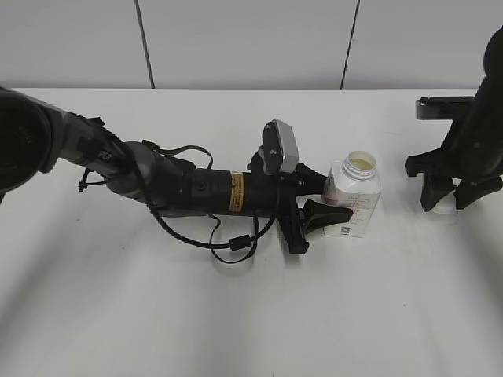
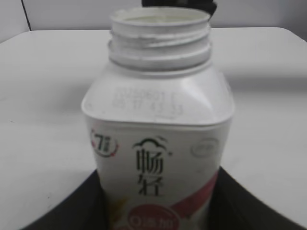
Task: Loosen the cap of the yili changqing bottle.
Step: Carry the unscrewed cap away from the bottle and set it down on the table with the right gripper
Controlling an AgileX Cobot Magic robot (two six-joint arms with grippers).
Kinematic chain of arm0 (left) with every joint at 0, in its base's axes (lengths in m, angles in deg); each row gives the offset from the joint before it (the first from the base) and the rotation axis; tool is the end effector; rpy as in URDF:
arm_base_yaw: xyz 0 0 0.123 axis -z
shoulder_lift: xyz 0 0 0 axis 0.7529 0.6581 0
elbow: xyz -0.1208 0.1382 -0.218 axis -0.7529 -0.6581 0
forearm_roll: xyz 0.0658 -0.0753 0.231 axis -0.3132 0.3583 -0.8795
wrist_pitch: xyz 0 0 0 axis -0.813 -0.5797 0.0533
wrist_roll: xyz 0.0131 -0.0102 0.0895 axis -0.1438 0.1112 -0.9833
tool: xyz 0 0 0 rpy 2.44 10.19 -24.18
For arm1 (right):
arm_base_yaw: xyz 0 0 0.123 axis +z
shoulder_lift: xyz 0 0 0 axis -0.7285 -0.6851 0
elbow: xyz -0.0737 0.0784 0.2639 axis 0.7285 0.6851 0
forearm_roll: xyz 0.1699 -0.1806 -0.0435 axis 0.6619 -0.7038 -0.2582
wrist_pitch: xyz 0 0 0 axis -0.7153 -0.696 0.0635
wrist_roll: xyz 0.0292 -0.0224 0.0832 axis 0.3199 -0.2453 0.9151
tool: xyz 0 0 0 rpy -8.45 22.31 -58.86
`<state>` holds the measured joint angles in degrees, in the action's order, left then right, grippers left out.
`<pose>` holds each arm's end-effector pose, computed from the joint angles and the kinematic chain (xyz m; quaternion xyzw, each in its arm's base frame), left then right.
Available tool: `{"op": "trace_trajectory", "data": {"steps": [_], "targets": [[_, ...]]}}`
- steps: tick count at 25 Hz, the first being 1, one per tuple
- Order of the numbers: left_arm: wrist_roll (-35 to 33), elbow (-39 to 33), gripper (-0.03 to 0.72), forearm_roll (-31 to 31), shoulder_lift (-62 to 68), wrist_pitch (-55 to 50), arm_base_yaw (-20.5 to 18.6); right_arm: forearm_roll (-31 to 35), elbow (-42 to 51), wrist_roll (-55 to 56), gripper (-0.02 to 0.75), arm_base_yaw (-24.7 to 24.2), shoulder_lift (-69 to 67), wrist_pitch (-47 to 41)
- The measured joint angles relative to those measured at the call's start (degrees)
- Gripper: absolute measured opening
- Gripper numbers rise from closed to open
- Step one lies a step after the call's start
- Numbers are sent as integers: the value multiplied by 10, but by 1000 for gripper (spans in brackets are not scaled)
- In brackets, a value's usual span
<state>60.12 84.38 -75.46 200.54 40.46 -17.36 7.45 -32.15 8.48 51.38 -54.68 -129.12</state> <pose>0.3558 -0.3031 0.0487 0.5634 0.5528 -0.4056 0.4610 0.3716 0.0345 0.1376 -0.0386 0.9981 0.0255 0.0419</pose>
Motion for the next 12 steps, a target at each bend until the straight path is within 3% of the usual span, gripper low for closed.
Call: {"op": "trace_trajectory", "data": {"steps": [6,12], "targets": [[0,0,344,0,0,0,0,-1,0,0,403,0,-19,31],[0,0,344,0,0,0,0,-7,0,-1,594,0,-21,32]]}}
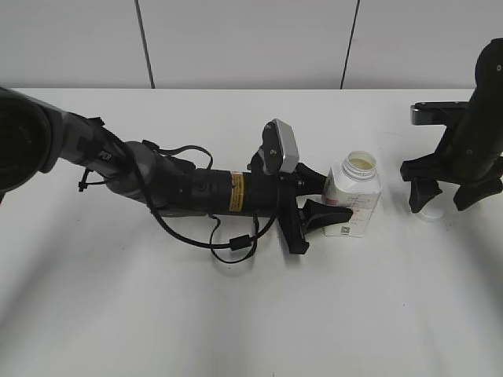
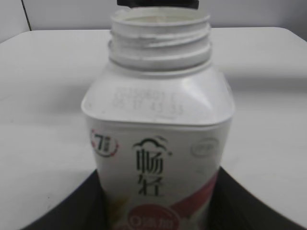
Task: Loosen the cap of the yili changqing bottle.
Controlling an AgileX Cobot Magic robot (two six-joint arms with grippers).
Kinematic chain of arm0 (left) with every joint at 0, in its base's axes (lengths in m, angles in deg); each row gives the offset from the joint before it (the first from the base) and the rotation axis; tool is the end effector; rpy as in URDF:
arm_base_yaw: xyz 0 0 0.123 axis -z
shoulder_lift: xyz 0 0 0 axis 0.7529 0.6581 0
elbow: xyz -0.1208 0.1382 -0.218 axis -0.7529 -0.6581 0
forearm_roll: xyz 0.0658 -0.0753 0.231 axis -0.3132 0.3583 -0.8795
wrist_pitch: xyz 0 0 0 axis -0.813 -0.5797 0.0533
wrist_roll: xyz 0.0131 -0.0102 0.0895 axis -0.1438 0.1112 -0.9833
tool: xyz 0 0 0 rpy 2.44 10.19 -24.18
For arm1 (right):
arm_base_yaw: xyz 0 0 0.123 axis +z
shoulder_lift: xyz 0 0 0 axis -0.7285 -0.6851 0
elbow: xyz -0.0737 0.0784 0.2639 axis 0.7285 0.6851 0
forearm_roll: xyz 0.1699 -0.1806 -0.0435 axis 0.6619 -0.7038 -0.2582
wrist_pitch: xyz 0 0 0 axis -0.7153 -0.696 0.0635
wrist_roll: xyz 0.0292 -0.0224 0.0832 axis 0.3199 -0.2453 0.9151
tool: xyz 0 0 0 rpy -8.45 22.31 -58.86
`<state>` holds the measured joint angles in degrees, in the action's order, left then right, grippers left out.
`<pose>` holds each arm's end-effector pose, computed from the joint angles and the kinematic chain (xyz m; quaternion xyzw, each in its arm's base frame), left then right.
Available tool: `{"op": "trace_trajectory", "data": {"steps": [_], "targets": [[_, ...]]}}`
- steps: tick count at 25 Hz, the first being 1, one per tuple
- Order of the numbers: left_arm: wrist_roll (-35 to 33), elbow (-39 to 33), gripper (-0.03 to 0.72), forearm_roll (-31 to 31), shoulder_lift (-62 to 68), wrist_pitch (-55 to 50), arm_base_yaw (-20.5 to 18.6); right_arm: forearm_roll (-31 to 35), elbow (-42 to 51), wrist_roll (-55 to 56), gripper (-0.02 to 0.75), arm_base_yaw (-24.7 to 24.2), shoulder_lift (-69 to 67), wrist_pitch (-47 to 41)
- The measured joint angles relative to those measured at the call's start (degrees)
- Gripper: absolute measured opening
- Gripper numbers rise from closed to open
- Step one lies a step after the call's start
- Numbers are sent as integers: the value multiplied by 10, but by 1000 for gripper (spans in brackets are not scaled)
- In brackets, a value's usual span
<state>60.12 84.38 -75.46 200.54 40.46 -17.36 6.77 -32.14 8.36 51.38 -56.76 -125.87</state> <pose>0.3558 -0.3031 0.0487 0.5634 0.5528 -0.4056 0.4610 0.3770 0.0339 0.1244 -0.0425 0.9975 0.0203 0.0521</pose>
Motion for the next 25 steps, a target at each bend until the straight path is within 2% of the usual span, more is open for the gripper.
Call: {"op": "trace_trajectory", "data": {"steps": [3,9,13,18,25], "targets": [[0,0,370,-1,0,0,0,-2,-1,0,601,0,0,-4],[11,0,583,-10,0,0,-12,-2,-19,0,596,0,0,-33],[52,0,593,-44,-4,1,-36,-2,-36,0,596,0,0,-65],[117,0,587,-134,-36,-1,-76,-2,-42,-1,596,0,1,-83],[207,0,586,-229,-97,-13,-119,-7,-46,-2,594,0,47,-82]]}}
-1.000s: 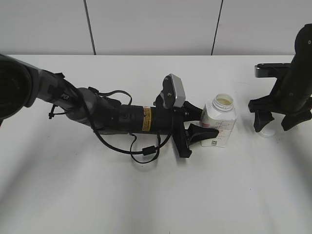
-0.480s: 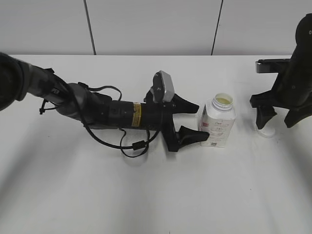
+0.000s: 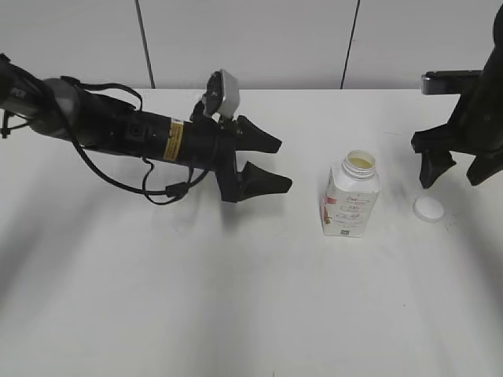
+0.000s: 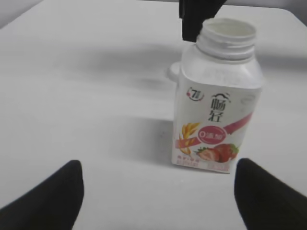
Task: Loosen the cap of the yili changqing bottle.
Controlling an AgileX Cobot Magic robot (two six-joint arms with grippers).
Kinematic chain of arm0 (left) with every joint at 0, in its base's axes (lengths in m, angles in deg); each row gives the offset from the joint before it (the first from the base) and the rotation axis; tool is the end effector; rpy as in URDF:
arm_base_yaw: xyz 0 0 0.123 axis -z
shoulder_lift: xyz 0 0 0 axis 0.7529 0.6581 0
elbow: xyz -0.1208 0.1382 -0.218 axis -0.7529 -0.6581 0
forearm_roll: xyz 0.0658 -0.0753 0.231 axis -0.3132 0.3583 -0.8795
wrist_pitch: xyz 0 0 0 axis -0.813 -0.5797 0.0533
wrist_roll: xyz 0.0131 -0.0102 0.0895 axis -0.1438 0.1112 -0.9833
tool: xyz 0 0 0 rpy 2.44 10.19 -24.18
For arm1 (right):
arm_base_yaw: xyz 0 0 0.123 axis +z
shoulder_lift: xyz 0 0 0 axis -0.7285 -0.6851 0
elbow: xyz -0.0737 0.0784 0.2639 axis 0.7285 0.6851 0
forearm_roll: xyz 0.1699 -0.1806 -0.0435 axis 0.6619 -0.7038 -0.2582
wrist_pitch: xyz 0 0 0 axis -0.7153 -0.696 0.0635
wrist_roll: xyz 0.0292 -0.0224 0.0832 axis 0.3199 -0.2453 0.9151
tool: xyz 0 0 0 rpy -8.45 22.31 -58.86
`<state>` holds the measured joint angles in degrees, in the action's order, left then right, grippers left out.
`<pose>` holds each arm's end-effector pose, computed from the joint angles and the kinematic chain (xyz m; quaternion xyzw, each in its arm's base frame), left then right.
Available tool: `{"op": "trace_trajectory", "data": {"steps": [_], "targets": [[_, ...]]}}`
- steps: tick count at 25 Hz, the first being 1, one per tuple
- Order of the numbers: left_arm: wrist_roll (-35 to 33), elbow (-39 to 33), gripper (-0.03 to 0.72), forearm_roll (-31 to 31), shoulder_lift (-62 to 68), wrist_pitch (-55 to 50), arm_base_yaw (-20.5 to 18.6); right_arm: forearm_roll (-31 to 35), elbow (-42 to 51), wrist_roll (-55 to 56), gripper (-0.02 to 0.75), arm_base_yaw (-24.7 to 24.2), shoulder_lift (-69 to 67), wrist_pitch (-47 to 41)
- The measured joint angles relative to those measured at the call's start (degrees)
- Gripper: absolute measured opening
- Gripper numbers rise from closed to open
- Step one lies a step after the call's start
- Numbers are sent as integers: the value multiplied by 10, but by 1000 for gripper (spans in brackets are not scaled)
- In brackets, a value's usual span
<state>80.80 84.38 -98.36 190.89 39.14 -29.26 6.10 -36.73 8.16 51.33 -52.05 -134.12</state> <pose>0.3959 -0.2221 0.1043 0.5733 0.6097 -0.3740 0.3997 0.3792 0.0334 0.1724 -0.0501 0.9967 0.0180 0.0614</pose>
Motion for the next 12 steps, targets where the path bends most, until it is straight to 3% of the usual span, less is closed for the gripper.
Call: {"op": "trace_trajectory", "data": {"steps": [4,12], "targets": [[51,0,586,-17,-39,-61,-6,-4,0,-10,594,0,33,11],[102,0,583,-23,-101,-288,-6,-19,-11,-14,594,0,91,24]]}}
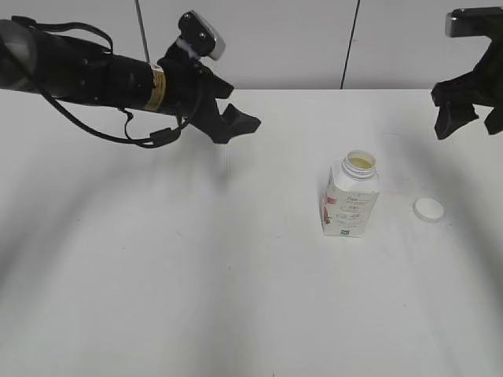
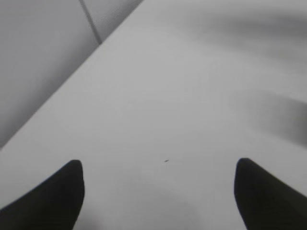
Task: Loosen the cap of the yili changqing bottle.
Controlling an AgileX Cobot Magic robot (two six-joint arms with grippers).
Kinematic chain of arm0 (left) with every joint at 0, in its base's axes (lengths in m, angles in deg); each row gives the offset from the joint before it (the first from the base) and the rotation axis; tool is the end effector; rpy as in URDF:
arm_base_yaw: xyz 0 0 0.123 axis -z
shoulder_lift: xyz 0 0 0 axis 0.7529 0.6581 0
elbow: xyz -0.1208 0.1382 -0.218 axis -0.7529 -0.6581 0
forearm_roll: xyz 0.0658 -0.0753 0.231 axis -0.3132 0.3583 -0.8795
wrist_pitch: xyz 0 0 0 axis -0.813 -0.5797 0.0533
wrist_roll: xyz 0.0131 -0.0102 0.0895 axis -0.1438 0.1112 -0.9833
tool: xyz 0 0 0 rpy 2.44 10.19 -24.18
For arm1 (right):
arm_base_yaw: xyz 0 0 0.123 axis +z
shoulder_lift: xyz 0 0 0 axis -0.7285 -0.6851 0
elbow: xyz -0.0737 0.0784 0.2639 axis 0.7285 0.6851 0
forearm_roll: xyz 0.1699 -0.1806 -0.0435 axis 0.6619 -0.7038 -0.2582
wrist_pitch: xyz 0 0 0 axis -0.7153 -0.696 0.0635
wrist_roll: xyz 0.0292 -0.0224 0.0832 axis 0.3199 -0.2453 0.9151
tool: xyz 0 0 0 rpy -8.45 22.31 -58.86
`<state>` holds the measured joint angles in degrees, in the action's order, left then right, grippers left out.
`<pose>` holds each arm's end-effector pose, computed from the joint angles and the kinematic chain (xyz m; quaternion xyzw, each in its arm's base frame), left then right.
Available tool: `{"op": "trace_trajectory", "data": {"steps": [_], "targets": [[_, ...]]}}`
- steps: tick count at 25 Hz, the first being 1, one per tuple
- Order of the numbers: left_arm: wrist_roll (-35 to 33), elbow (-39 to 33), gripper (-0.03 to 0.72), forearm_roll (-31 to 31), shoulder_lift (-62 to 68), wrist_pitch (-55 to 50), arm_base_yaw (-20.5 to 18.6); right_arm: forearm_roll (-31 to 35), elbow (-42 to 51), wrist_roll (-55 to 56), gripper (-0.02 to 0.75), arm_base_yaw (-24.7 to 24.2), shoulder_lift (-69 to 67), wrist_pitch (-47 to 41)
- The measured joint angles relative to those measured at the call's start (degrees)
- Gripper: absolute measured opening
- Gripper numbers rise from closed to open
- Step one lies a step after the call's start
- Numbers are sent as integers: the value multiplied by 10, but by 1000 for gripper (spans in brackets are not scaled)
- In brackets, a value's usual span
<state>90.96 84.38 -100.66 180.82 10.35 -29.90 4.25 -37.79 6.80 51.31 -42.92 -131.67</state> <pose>0.4293 -0.1932 0.1647 0.4864 0.7272 -0.1612 0.4567 0.3733 0.0304 0.2383 -0.0701 0.9827 0.0047 0.1712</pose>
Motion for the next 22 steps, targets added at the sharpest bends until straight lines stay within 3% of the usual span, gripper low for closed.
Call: {"op": "trace_trajectory", "data": {"steps": [7,12,18,22], "targets": [[3,0,575,12,-23,-286,0,-16,-1,0,594,0,38,1],[-26,0,539,128,-25,-483,-1,-23,-1,-1,594,0,54,1],[-356,0,505,423,-39,-638,-1,-27,-1,-1,594,0,75,0],[-486,0,502,578,-56,-722,-4,-32,-1,-1,594,0,89,-6]]}}
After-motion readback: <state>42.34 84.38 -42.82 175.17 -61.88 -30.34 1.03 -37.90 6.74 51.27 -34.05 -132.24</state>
